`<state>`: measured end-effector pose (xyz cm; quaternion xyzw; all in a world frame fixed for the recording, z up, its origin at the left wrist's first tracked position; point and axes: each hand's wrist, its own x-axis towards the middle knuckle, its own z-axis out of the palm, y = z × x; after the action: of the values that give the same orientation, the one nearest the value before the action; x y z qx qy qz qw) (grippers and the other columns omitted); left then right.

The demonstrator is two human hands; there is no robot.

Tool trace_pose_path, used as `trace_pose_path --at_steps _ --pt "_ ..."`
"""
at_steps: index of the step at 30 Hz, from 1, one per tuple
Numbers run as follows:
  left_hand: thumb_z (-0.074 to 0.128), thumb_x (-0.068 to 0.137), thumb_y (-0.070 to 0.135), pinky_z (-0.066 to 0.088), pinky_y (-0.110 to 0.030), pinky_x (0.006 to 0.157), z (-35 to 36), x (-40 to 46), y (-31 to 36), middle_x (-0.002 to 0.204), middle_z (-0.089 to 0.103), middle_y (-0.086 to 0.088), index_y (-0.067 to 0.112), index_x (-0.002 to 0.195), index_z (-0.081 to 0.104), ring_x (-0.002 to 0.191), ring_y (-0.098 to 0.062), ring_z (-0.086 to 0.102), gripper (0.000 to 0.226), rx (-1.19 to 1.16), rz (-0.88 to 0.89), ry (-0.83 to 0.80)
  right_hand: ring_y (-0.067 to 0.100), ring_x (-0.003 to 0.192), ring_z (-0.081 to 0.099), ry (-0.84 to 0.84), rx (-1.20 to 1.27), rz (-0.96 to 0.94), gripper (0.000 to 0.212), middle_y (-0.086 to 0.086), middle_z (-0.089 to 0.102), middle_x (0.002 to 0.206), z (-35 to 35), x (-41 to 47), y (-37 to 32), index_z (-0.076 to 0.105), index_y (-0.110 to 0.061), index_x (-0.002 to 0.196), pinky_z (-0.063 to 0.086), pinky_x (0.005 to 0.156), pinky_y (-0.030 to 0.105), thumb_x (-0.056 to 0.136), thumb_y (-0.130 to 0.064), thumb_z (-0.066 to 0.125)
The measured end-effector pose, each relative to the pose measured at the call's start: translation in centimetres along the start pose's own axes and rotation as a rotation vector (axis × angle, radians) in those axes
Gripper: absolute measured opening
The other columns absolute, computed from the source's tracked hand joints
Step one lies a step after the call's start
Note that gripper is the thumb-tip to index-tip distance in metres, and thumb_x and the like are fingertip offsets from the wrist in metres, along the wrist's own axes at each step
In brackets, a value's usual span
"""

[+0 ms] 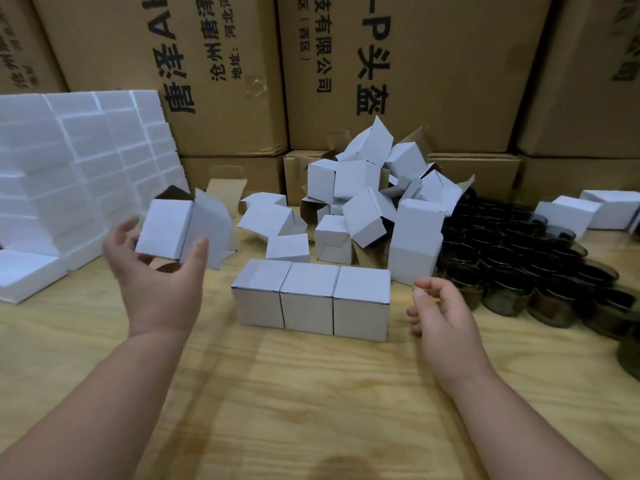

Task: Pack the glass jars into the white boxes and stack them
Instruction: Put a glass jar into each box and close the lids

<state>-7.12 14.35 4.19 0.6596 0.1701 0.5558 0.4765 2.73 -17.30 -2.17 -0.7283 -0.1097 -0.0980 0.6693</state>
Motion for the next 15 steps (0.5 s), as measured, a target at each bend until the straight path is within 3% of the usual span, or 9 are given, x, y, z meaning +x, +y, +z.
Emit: trace_pose_path --at_steps 3,5,9,12,13,15 --pt "0.074 0.075 0.033 0.053 -0.008 0.079 2.7 -2.6 4.1 0.130 0.040 0.007 0.047 0.132 0.026 0.118 -0.016 0.058 0.076 -0.121 0.049 -0.079 0.022 0.090 0.062 -0.013 -0.072 -0.016 0.008 0.006 0.064 0.107 -0.2 -0.4 -0.3 0.060 -0.034 0.105 0.054 0.082 0.039 0.103 -0.028 0.055" --pt "0.073 0.073 0.026 0.053 -0.010 0.079 4.6 -5.3 6.6 0.124 0.038 0.013 0.052 0.129 0.025 0.114 -0.016 0.061 0.077 -0.228 0.045 -0.163 0.017 0.083 0.060 -0.026 -0.122 -0.026 0.007 0.007 0.062 0.108 -0.6 -0.8 -0.5 0.059 -0.032 0.104 0.049 0.077 0.032 0.103 -0.027 0.055" --pt "0.075 0.067 0.041 0.061 -0.025 0.078 8.3 -12.5 9.7 0.123 0.040 0.017 0.060 0.127 0.025 0.108 -0.012 0.066 0.080 -0.348 -0.011 -0.342 0.006 0.075 0.058 -0.042 -0.173 -0.018 0.005 0.001 0.063 0.105 -2.7 -2.4 -0.7 0.060 -0.035 0.104 0.045 0.072 0.025 0.102 -0.033 0.055" --pt "0.075 0.062 0.049 0.062 -0.043 0.086 10.5 -18.2 10.0 0.130 0.044 0.010 0.065 0.128 0.026 0.113 -0.018 0.064 0.083 -0.306 -0.126 -0.466 0.011 0.087 0.065 -0.025 -0.138 0.016 0.023 -0.004 0.069 0.103 -5.0 -3.7 -1.0 0.062 -0.043 0.102 0.050 0.078 0.031 0.088 -0.056 0.051" --pt "0.073 0.061 0.051 0.060 -0.043 0.089 11.0 -19.6 9.8 0.133 0.042 0.013 0.068 0.129 0.026 0.116 -0.015 0.061 0.084 -0.286 -0.156 -0.494 0.014 0.089 0.067 -0.002 -0.095 0.027 0.027 -0.005 0.071 0.099 -5.9 -4.1 -1.1 0.064 -0.045 0.101 0.052 0.079 0.034 0.084 -0.059 0.049" --pt "0.068 0.060 0.056 0.054 -0.023 0.085 11.9 -21.5 9.2 0.129 0.031 0.031 0.077 0.128 0.024 0.113 0.008 0.053 0.084 -0.233 -0.182 -0.554 0.016 0.084 0.068 0.063 0.026 0.040 0.027 -0.002 0.073 0.093 -7.2 -4.6 -1.2 0.068 -0.042 0.100 0.056 0.074 0.038 0.086 -0.054 0.049"
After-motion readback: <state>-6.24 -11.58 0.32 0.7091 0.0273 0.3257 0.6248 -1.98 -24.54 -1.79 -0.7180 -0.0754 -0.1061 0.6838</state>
